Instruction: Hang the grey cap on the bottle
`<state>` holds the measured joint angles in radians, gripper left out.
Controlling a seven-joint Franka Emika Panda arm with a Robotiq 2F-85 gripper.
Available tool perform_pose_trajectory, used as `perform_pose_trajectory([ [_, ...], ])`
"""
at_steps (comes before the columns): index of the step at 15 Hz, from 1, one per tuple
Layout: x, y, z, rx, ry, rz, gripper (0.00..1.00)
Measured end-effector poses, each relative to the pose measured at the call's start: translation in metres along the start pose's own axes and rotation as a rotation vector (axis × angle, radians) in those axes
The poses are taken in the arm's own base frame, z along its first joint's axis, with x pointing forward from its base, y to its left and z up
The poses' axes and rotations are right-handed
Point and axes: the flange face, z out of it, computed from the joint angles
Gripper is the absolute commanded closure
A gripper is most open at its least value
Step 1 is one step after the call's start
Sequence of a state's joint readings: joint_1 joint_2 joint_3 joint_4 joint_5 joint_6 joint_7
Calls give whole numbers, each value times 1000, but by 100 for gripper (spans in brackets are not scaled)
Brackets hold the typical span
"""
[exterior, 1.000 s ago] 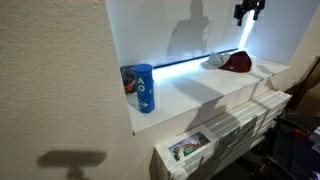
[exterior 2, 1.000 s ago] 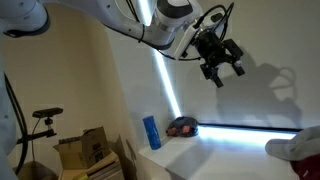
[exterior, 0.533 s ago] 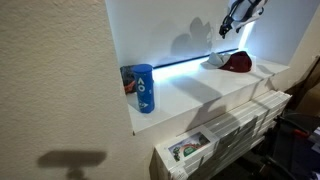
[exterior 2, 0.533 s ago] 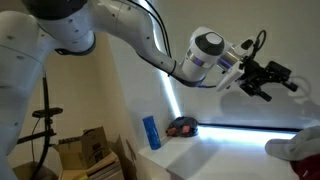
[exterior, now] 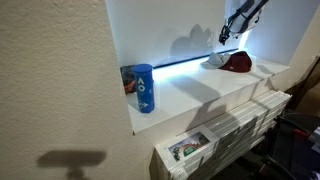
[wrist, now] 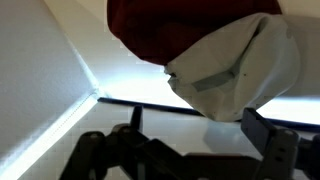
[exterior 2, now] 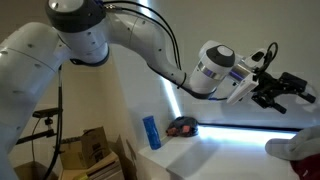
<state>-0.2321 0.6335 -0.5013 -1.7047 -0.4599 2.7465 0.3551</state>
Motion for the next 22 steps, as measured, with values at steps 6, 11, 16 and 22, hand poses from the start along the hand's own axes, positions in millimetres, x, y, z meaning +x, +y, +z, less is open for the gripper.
perform_pose_trajectory([
  [6, -7, -8, 14, 115, 46, -171, 0],
  [11, -6, -16, 12, 159, 49, -212, 0],
  [16, -6, -49, 39, 360, -31, -305, 0],
  [22, -2, -50, 46, 311, -27, -245, 0],
])
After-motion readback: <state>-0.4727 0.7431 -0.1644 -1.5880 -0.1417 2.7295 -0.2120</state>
